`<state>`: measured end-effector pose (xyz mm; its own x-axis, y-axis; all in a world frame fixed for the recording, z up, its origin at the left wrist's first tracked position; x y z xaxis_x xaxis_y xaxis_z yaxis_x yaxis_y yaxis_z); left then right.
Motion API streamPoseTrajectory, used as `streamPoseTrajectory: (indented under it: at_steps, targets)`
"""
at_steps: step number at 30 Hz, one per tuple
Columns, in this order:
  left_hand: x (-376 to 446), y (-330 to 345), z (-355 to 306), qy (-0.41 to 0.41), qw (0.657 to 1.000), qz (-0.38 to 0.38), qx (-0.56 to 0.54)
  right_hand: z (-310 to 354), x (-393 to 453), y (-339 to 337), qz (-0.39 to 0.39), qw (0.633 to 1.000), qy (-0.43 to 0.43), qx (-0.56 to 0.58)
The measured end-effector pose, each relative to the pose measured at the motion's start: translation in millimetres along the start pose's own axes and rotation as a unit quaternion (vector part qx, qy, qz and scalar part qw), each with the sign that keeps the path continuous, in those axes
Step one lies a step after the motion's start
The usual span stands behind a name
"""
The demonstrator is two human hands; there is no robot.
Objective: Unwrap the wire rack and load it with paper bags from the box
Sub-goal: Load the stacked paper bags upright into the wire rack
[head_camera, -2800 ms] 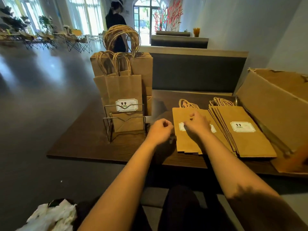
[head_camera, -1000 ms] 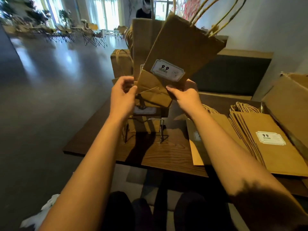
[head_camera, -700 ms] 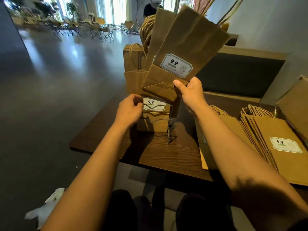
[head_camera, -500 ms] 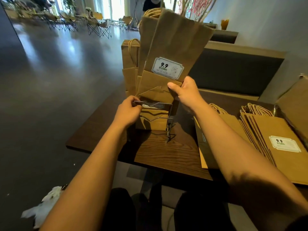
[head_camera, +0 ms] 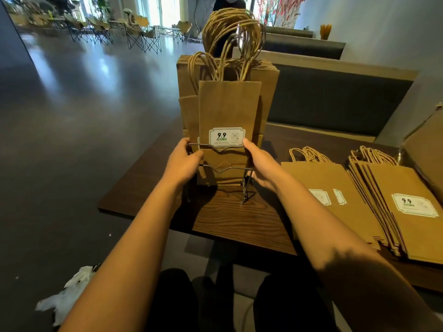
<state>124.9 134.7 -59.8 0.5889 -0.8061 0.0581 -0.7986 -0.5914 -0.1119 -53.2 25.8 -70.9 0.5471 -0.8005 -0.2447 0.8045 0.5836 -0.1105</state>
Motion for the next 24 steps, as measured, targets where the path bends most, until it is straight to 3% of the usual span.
streamPoseTrajectory:
  at_steps: [2, 6, 11, 17, 20, 24]
  targets:
    - [0.6, -1.7, -2.4, 0.015, 1.0, -0.008, 0.018, -4.3, -2.6, -0.8, -0.014, 1.0, -0.009, -0.018]
    - [1.4, -3.2, -7.0, 0.04, 0.999, -0.017, 0.013, 10.3, -10.1, -17.9, -0.12, 0.976, -0.077, -0.163]
    - [5.5, -9.4, -20.3, 0.082, 0.991, -0.056, 0.084, 35.9, -15.9, -15.0, -0.15, 0.936, -0.168, -0.27]
    - [4.8, -21.7, -53.5, 0.164, 0.969, -0.116, 0.147, 52.6, -22.9, -11.6, -0.181, 0.909, -0.227, -0.298]
    - [12.0, -24.0, -51.3, 0.134, 0.975, -0.114, 0.139, 65.3, -21.6, -17.1, -0.222, 0.883, -0.24, -0.338]
    - [14.1, -24.1, -31.7, 0.076, 0.986, -0.089, 0.117, 65.9, -11.4, -15.0, -0.185, 0.891, -0.235, -0.342]
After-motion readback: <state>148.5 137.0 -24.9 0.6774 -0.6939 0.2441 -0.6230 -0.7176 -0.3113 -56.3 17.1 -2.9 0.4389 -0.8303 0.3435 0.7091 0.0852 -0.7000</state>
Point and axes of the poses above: each hand's wrist, its own x-axis towards the middle knuckle, its own y-axis out of the palm, z = x × y, the point moved 8 cm from there along x, towards the middle knuckle, and after that the axes turned 8 degrees about -x, right-handed, at the moved point
